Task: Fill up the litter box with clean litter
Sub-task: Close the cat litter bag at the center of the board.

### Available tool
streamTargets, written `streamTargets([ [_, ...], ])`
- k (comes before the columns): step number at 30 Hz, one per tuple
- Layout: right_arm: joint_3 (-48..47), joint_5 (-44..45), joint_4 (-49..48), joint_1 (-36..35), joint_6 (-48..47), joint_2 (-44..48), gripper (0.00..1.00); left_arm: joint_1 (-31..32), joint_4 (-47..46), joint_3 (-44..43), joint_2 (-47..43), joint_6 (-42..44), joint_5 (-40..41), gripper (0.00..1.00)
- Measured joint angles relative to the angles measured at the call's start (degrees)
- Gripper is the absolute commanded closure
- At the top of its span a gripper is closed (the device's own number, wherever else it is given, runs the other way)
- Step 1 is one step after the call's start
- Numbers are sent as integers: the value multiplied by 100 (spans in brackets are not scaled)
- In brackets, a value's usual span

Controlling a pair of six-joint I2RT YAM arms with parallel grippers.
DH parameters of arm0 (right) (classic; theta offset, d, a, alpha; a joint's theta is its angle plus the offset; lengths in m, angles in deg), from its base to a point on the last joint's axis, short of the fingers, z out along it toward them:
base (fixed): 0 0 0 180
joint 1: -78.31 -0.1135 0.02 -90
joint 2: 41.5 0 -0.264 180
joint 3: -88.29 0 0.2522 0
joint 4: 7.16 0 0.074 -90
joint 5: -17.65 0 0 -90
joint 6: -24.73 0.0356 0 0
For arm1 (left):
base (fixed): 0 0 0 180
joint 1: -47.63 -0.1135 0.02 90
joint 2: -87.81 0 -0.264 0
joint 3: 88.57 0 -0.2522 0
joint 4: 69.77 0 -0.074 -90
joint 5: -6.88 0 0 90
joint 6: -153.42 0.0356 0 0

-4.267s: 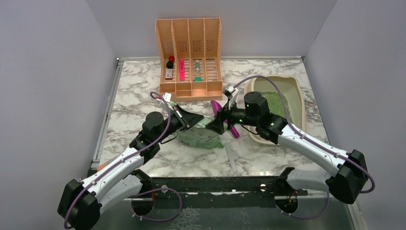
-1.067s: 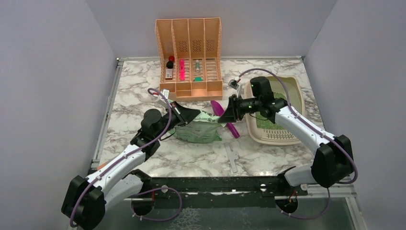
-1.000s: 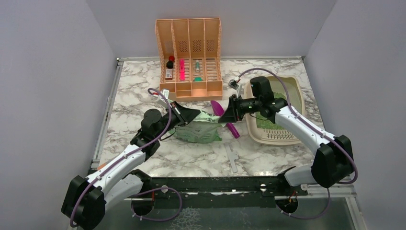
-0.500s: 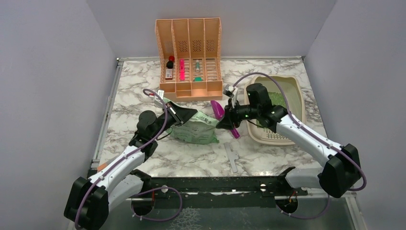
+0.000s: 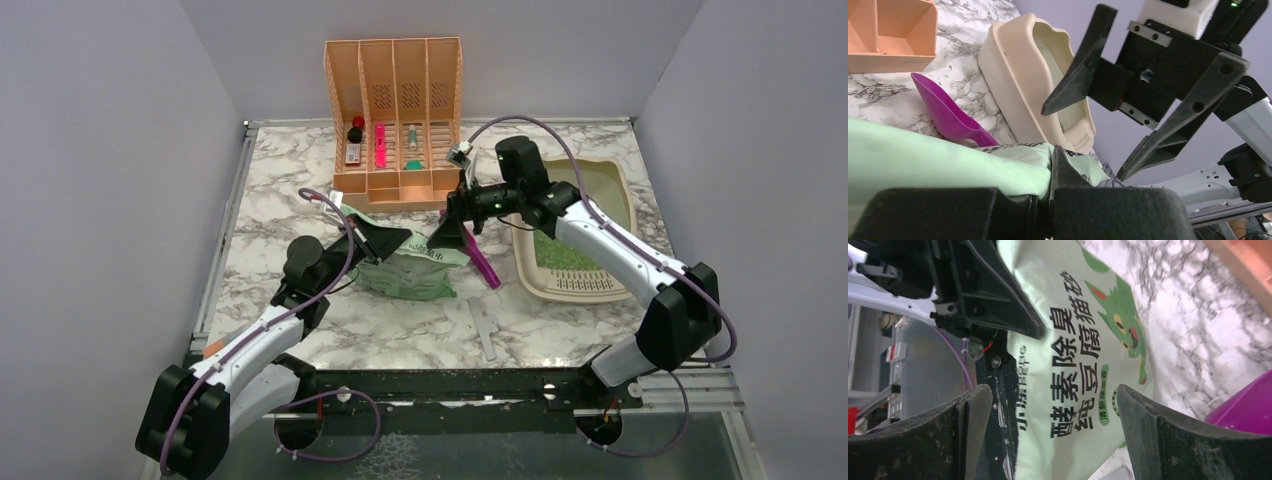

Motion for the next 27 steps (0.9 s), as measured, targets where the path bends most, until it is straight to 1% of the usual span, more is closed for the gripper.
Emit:
streamTargets([
  [2, -24, -118, 33, -20, -2, -188, 9, 0, -46, 22, 0, 33, -9, 100],
  [4, 0, -151, 116, -85, -22, -372, 19, 0, -109, 52, 0, 57, -11, 100],
  [9, 59, -33, 365, -343, -136, -566, 59, 0, -157, 83, -7, 140, -15, 100],
  [11, 76, 111, 369, -369, -188, -551, 73, 0, -166, 114, -39, 190, -17, 100],
  [13, 131, 225, 348, -376, -203, -494, 92, 0, -186, 138, -57, 243, -15, 100],
  [14, 168, 271, 334, -385, -221, -452, 98, 0, -203, 153, -66, 273, -15, 100],
  [15, 199, 313, 304, -398, -234, -413, 99, 2, -229, 170, -76, 306, -15, 100],
  [16, 223, 337, 275, -420, -243, -387, 99, 4, -238, 177, -90, 332, -17, 95],
  [17, 229, 348, 275, -435, -262, -372, 99, 4, -238, 186, -109, 372, -20, 82],
  [18, 229, 361, 269, -442, -273, -367, 99, 4, -245, 199, -120, 396, -17, 72],
  [19, 232, 376, 264, -448, -280, -367, 99, 2, -258, 212, -133, 428, -17, 52],
  [20, 245, 448, 251, -450, -284, -367, 99, -9, -295, 223, -155, 452, -22, 17],
  [21, 275, 529, 223, -444, -289, -350, 99, -61, -315, 223, -236, 529, -39, 3],
  [22, 313, 616, 177, -444, -291, -326, 99, -118, -361, 221, -334, 560, -48, 2],
  [24, 494, 868, -2, -402, -289, -210, 99, -251, -146, 144, -686, 774, -101, 1],
  [27, 748, 1196, -208, -382, -284, 4, 99, -343, 850, -267, -1370, 1360, -109, 1],
])
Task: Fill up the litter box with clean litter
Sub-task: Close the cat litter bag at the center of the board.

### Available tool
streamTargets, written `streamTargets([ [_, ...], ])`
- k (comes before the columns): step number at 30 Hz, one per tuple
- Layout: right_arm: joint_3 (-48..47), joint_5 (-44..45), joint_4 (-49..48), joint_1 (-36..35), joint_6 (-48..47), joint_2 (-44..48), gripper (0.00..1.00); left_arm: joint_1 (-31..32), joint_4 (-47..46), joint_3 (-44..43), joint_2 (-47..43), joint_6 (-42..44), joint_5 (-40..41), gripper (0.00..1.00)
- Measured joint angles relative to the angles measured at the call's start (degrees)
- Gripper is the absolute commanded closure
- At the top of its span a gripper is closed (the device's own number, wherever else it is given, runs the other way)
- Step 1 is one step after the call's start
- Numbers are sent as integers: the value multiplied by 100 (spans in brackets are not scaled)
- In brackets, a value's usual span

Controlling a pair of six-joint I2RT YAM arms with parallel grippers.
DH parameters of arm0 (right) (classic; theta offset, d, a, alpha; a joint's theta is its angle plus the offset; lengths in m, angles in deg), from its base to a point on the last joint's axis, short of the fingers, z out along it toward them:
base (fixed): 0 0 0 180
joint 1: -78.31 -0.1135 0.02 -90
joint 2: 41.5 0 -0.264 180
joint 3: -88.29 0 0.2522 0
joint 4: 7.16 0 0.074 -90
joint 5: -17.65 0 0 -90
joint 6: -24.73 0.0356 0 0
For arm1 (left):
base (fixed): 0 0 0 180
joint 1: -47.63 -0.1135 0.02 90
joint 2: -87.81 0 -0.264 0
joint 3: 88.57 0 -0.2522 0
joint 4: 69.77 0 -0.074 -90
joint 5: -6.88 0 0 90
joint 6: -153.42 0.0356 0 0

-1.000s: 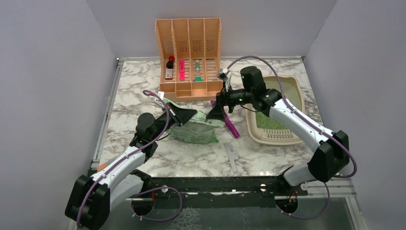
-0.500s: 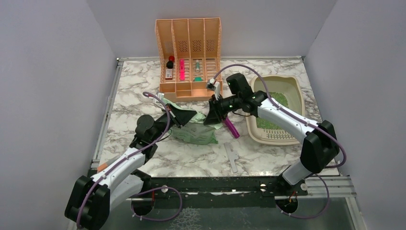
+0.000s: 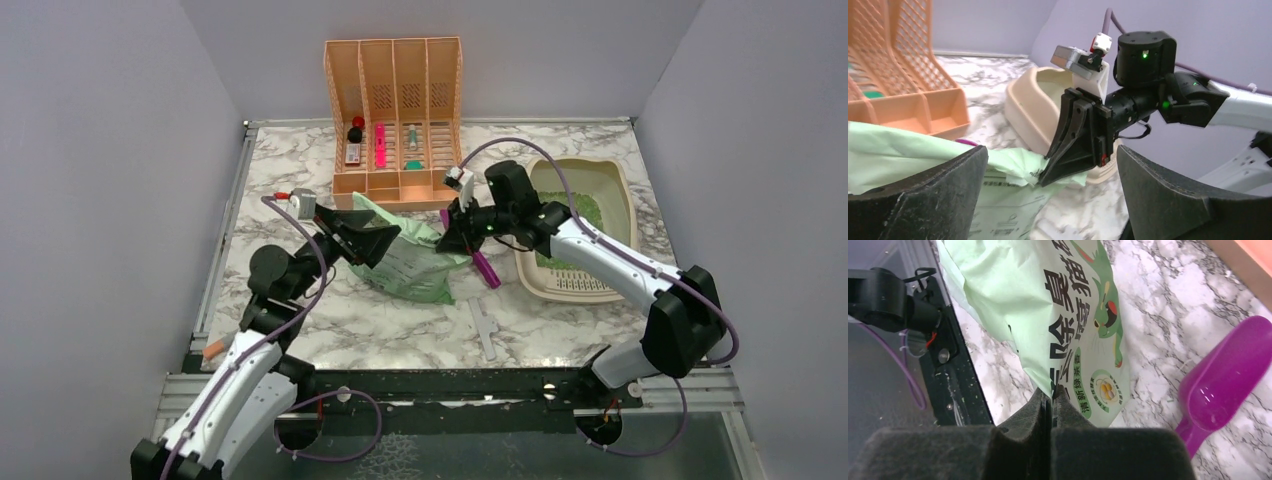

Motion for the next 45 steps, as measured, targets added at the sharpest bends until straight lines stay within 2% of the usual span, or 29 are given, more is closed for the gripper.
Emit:
streamTargets([
  [3, 146, 271, -72, -39, -2, 192, 99, -22, 1408, -734, -557, 874, 2, 1],
  [4, 181, 343, -90, -61, 0, 234, 99, -22, 2122, -1235, -660, 1311, 4, 1],
  [6, 247, 496, -157, -136, -2, 293, 99, -22, 3051, -2074, -643, 1996, -11, 1],
  [9, 352, 682, -286, -267, -26, 385, 99, -22, 3908, -3058, -306, 2879, -155, 1],
  [12, 531, 828, -468, -426, -48, 538, 99, -22, 4660, -3891, 658, 4098, -796, 4],
  [15, 828, 922, -761, -529, -52, 752, 99, -17, 5272, -4223, 1464, 5337, -1274, 3],
  [16, 931, 938, -863, -542, -48, 824, 99, -17, 5604, -4376, 1904, 5429, -1290, 2],
  [18, 1132, 951, -1078, -564, -98, 951, 99, -20, 6183, -4566, 2555, 6212, -1375, 2],
  [21, 1410, 962, -1370, -566, -199, 1126, 99, -31, 6911, -4824, 3082, 7079, -1635, 1],
  [28, 1797, 966, -1762, -568, -382, 1408, 99, -28, 7635, -5598, 3773, 8146, -2529, 2],
  [34, 2114, 964, -2090, -592, -540, 1633, 99, 15, 7978, -5805, 4284, 8522, -2879, 3],
  [45, 2341, 1003, -2330, -603, -737, 1781, 99, 485, 8467, -5871, 4852, 8738, -2811, 25],
])
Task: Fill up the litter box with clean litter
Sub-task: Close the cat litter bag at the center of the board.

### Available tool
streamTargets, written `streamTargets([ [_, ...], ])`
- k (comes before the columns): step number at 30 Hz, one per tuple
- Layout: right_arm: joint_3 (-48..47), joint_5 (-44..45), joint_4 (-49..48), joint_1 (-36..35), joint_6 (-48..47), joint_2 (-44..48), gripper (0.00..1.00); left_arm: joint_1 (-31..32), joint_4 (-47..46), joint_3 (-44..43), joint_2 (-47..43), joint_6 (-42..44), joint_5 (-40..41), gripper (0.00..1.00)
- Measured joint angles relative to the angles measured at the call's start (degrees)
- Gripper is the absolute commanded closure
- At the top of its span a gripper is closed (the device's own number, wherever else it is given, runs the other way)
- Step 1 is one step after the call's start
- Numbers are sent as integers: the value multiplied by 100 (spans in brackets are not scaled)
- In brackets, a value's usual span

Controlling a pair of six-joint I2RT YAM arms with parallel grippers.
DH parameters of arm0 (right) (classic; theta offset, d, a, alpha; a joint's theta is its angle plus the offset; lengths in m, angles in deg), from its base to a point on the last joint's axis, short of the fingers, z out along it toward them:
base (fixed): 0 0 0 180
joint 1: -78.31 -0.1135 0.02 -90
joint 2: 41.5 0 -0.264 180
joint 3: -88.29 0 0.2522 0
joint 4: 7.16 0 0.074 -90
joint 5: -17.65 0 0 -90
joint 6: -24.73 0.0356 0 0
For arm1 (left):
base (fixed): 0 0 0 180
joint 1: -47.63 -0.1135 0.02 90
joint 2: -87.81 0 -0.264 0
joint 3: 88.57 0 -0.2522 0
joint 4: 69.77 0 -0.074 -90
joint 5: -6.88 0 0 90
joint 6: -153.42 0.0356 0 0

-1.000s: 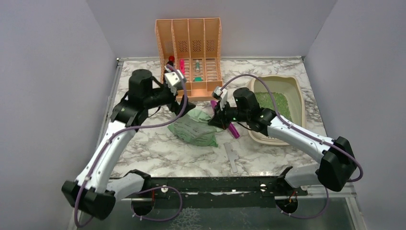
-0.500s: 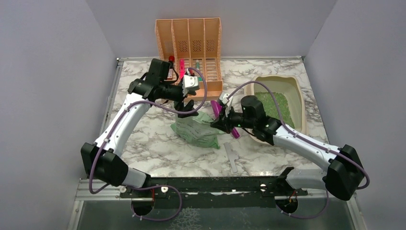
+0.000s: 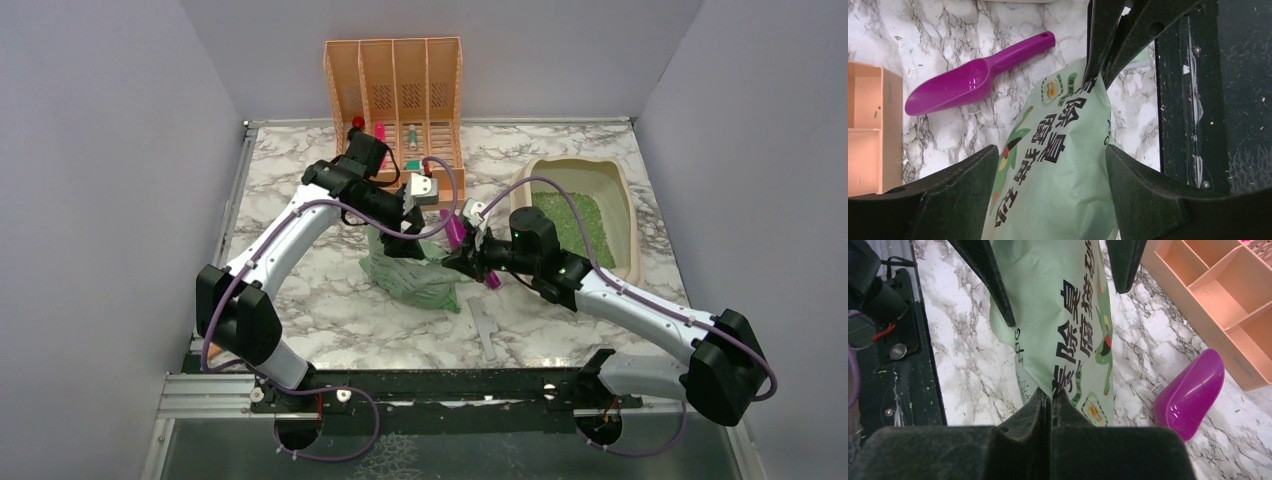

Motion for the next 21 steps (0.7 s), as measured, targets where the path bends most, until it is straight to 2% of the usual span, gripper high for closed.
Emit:
streamTargets([
  [4, 13, 28, -22, 0, -17, 11, 99, 15, 50, 52, -9, 7, 31, 30],
  [8, 94, 66, -46, 0, -13, 107, 99, 39, 87, 98, -11, -15, 68, 54],
  [11, 146, 76, -39, 0, -11, 197, 99, 155, 81, 177, -11, -61, 321, 91],
  [12, 153, 72, -20, 0, -13, 229, 99, 179, 72, 192, -13, -68, 420, 100],
  [16, 155, 33, 90, 0, -74, 326, 98, 269, -256, 444, -201, -129, 811, 100],
  [19, 155, -79, 177, 0, -103, 369, 75, 382, -544, 704, -494, -188, 1086, 100],
  [21, 151, -195, 273, 0, -33, 492, 49, 398, -605, 774, -581, -188, 1276, 100],
])
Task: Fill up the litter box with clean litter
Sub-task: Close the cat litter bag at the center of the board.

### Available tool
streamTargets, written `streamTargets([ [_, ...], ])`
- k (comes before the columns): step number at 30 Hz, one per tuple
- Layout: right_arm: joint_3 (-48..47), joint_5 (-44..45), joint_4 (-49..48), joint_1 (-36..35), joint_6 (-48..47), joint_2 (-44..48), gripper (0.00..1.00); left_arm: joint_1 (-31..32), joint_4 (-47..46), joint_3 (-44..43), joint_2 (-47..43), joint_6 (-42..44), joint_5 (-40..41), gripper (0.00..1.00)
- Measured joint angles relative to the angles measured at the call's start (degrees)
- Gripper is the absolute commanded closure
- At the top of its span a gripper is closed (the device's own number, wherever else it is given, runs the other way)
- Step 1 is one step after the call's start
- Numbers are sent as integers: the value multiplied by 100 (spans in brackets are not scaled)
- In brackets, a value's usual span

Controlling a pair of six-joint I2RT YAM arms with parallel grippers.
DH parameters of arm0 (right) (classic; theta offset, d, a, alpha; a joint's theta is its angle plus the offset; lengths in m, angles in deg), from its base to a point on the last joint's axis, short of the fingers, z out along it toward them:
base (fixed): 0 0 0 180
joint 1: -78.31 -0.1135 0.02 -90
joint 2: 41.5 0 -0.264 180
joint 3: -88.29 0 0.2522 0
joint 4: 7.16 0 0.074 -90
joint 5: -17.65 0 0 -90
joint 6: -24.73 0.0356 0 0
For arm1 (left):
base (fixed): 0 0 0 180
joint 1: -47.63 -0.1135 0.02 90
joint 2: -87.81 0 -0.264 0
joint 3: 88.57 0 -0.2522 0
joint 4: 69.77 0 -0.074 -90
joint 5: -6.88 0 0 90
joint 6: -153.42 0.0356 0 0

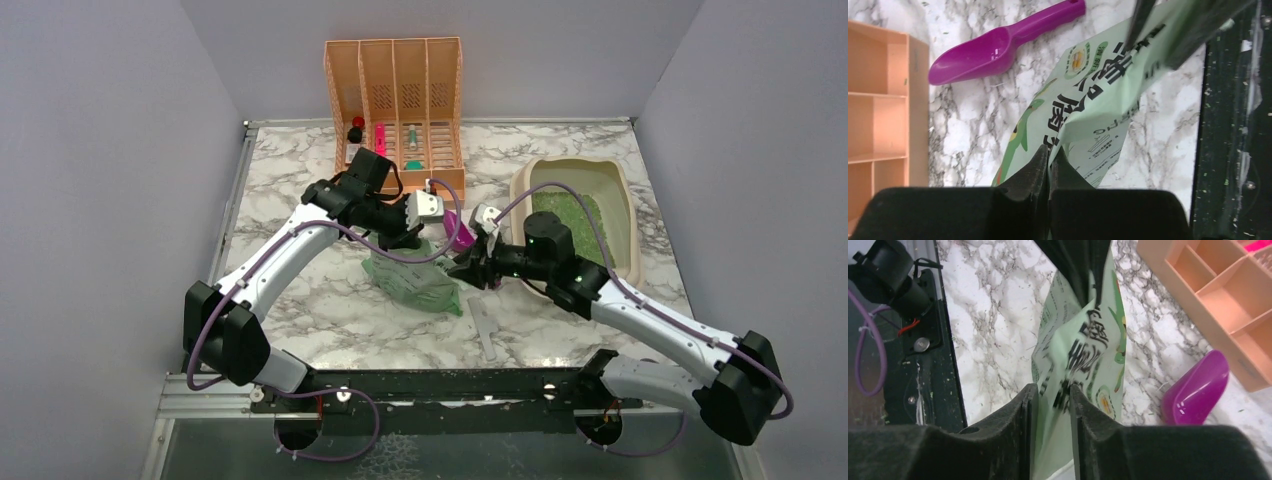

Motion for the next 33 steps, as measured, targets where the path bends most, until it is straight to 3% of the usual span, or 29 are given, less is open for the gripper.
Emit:
streamTargets([
  [2, -24, -37, 188, 4, 162, 254, 31, -52, -164, 63, -37, 11, 188, 100],
  [5, -136, -4, 431, -2, 525, 527, 20, -98, -319, 151, -94, 26, 352, 100],
  [9, -538, 35, 391, -11, 1241, 350, 15, -125, -341, 234, -234, 28, 483, 100],
  [13, -1178, 166, 328, -13, 1888, -422, 16, -140, -293, 291, -374, 24, 522, 100],
  [18, -1805, 197, 389, -15, 2173, -1377, 38, -151, -208, 337, -505, -2, 520, 100],
  [21, -1814, 142, 409, -22, 2238, -1604, 44, -155, -201, 337, -518, -37, 516, 100],
  [23, -1814, 133, 442, -22, 2229, -1703, 65, -157, -197, 337, -518, -76, 516, 100],
  [28, -1814, 195, 577, -26, 2024, -1768, 95, -160, -173, 334, -518, -131, 511, 100],
  [33, -1810, 313, 817, -57, 1585, -1672, 99, -166, -151, 334, -520, -157, 485, 100],
])
